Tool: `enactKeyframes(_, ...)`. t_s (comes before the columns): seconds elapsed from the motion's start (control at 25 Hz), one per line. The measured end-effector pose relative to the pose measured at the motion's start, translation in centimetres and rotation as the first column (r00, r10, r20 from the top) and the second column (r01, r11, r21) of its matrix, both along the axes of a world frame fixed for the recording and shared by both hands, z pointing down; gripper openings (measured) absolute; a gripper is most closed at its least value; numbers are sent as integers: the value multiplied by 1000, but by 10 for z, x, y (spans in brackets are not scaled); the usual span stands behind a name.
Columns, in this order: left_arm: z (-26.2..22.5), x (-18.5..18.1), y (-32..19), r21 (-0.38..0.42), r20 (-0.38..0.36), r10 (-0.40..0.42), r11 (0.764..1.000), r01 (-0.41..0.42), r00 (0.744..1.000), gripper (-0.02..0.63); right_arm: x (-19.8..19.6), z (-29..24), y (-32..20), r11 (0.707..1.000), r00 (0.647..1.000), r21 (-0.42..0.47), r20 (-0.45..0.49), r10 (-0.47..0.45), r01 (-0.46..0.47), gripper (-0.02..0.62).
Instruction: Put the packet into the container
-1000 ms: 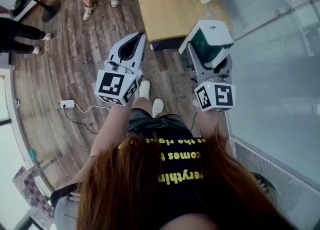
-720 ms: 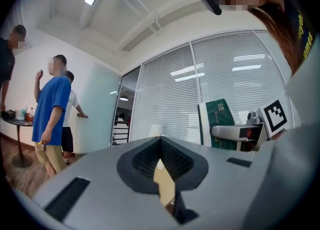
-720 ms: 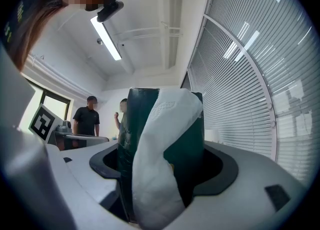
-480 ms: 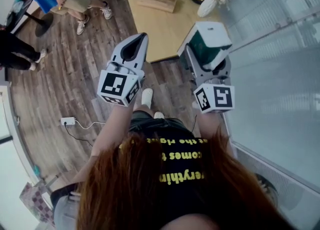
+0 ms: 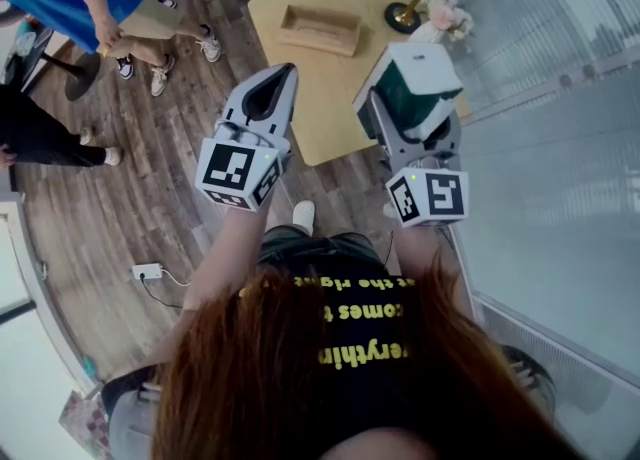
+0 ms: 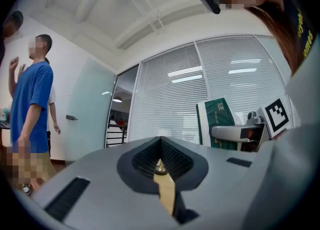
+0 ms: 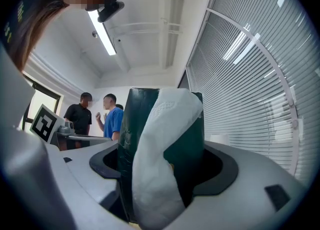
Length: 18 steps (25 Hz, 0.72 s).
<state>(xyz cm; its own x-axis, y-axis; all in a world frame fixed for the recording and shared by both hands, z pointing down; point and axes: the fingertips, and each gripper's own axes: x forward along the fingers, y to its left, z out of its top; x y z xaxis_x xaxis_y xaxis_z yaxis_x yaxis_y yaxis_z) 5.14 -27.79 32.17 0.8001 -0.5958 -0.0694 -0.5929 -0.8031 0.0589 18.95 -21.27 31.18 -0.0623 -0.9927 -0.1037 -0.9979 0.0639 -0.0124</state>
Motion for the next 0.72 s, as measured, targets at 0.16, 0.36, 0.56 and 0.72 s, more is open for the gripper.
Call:
enactKeyframes(0.16, -1, -3, -17, -10, 2, 0, 1000, 0, 1000, 0, 1, 1, -15, 1000, 1000, -16, 8, 14, -14, 394)
enactKeyframes(0.36, 4, -1, -34, -25, 1, -18, 1000, 18, 1000, 0, 5, 7, -34, 999, 1000, -37, 13, 1, -1, 394)
enactKeyframes(0.56, 3, 5, -43, -33, -2, -47, 998, 47, 999, 0, 10, 6, -49, 998, 999, -49, 16, -30, 31, 394)
enactKeyframes(0.72, -1, 9, -41, -31, -6, -67, 997, 67, 998, 0, 13, 3, -53, 997, 998, -51, 23, -55, 56, 394)
